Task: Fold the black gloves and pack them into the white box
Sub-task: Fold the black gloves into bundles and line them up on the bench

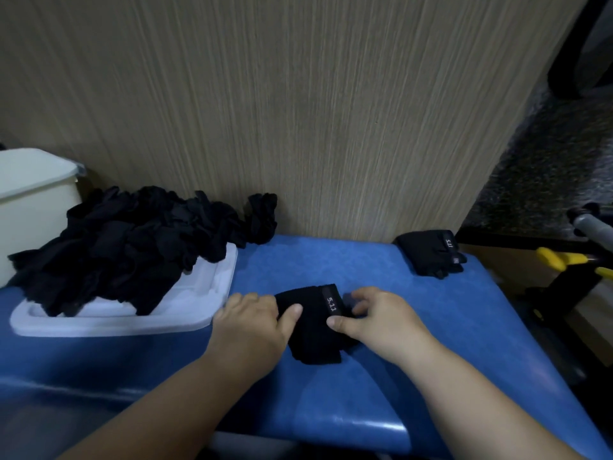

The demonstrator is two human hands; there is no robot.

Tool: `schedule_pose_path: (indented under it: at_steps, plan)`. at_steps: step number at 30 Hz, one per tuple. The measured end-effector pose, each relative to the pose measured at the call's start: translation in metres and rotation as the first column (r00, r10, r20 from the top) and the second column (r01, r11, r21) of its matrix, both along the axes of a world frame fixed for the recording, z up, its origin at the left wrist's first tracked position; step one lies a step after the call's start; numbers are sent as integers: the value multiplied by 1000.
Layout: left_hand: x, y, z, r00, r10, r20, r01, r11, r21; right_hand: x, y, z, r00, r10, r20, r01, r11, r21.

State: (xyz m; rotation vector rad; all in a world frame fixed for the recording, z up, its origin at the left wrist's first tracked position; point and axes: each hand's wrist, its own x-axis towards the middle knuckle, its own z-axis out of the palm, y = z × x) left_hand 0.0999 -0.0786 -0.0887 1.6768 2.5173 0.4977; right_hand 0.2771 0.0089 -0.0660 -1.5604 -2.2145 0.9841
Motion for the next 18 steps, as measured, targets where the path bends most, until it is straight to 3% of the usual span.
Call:
schedule_pose_path:
  at_steps: [4,8,12,18]
  plan:
    - [13,5,1,979,1,202,2,1000,-16,-3,-3,-3,999,-17,-39,15,999,-49]
    - [21,16,8,834,36,551,-66,997,35,-2,3,-8,973,-59,-222,29,990,-137]
    - [32,25,19,632,36,774,-162,983,86,2,6,-9,894,-96,-439,21,985,-174]
    - [47,48,27,265,-47,963,-206,973,105,11,20,-7,752,-180,-634,62,977,-203]
